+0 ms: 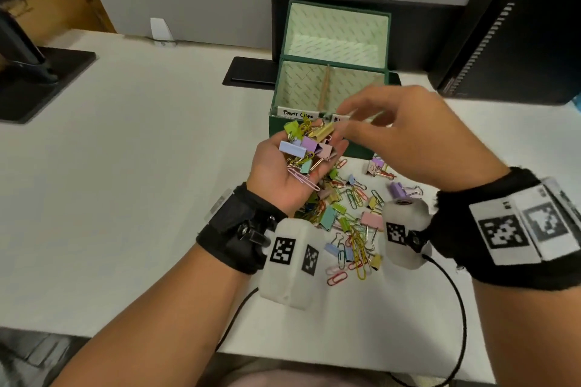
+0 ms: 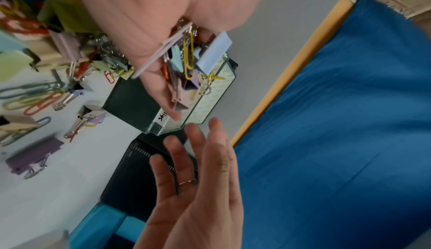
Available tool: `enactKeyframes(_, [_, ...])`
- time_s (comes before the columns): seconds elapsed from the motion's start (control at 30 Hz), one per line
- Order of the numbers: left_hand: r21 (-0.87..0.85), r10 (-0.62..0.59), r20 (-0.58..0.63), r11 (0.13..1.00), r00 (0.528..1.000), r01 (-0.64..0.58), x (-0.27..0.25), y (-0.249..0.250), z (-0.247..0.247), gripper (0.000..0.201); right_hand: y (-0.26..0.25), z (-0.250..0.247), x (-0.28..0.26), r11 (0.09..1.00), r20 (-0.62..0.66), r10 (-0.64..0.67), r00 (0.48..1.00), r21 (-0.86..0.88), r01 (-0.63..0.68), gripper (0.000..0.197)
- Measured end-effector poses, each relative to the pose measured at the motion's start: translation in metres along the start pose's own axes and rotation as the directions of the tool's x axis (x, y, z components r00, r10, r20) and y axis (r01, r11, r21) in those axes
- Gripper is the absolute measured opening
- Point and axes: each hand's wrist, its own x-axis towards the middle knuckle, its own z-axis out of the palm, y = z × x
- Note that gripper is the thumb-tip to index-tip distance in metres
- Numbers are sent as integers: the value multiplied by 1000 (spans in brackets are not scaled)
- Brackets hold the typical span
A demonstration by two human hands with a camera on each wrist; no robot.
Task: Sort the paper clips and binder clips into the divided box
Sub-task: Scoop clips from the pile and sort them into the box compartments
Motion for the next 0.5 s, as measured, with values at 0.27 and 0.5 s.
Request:
enactKeyframes(0.27, [66,9,-16,998,1000,-8,3,-5,-11,48,7,38,-9,989,41,136,990,-71,-133,27])
enactKeyframes(0.5, [52,31,-44,998,999,-29,2,-9,-9,47,9,38,-8,978,-94,203,975,70,-197,8])
